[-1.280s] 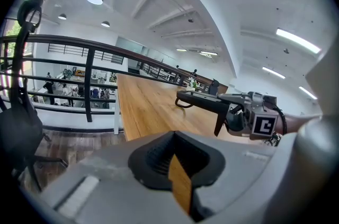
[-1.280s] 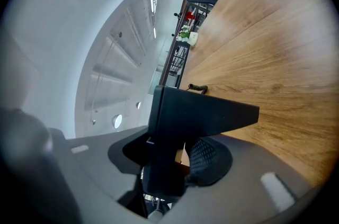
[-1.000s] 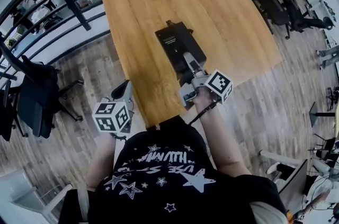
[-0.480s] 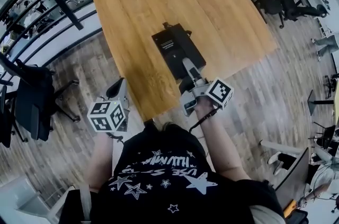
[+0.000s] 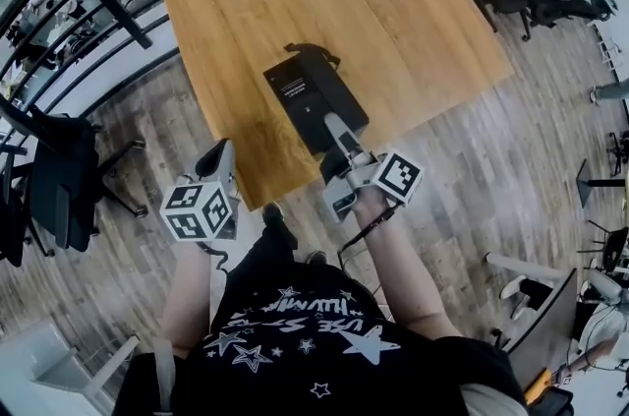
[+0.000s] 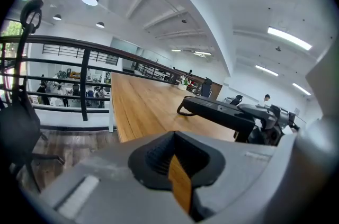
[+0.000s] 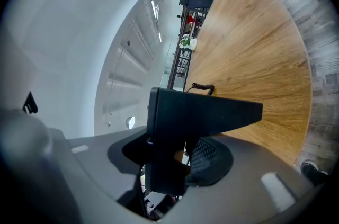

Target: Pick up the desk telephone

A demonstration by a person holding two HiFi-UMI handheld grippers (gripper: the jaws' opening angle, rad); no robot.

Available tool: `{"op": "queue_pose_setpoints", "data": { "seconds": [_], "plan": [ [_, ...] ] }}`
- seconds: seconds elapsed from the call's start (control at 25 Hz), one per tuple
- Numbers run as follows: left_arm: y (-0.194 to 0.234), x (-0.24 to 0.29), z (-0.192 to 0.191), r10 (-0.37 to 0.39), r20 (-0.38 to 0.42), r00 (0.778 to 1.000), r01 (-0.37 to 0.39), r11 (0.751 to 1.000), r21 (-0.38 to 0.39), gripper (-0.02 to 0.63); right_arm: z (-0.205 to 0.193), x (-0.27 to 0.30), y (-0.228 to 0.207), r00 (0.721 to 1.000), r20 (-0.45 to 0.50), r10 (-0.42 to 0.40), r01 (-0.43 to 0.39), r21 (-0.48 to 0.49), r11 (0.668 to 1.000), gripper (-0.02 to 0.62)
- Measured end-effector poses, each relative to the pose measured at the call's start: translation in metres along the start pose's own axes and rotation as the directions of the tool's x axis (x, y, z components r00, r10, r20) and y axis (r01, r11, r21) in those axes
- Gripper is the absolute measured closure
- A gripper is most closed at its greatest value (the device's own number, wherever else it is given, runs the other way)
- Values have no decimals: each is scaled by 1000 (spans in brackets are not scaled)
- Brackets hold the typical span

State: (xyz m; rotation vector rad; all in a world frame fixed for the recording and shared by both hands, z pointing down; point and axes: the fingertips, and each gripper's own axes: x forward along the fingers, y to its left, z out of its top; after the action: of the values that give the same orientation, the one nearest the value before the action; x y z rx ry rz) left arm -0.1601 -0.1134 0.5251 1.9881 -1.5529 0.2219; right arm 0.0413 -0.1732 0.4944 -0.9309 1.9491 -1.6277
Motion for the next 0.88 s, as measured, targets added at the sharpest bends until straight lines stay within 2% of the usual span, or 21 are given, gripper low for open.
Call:
{"op": "queue_pose_setpoints", "data": {
  "seconds": [0.36, 0.88],
  "plan": [
    [-26, -39, -26, 5, -5, 1000, -5, 1000, 13, 604, -14, -42, 10, 998, -3, 56, -56, 14, 998, 408],
    [-77, -84, -47, -20, 41, 999, 19, 999, 28, 604, -28, -123, 30, 996, 26, 88, -89, 29, 996, 407]
  ]
}}
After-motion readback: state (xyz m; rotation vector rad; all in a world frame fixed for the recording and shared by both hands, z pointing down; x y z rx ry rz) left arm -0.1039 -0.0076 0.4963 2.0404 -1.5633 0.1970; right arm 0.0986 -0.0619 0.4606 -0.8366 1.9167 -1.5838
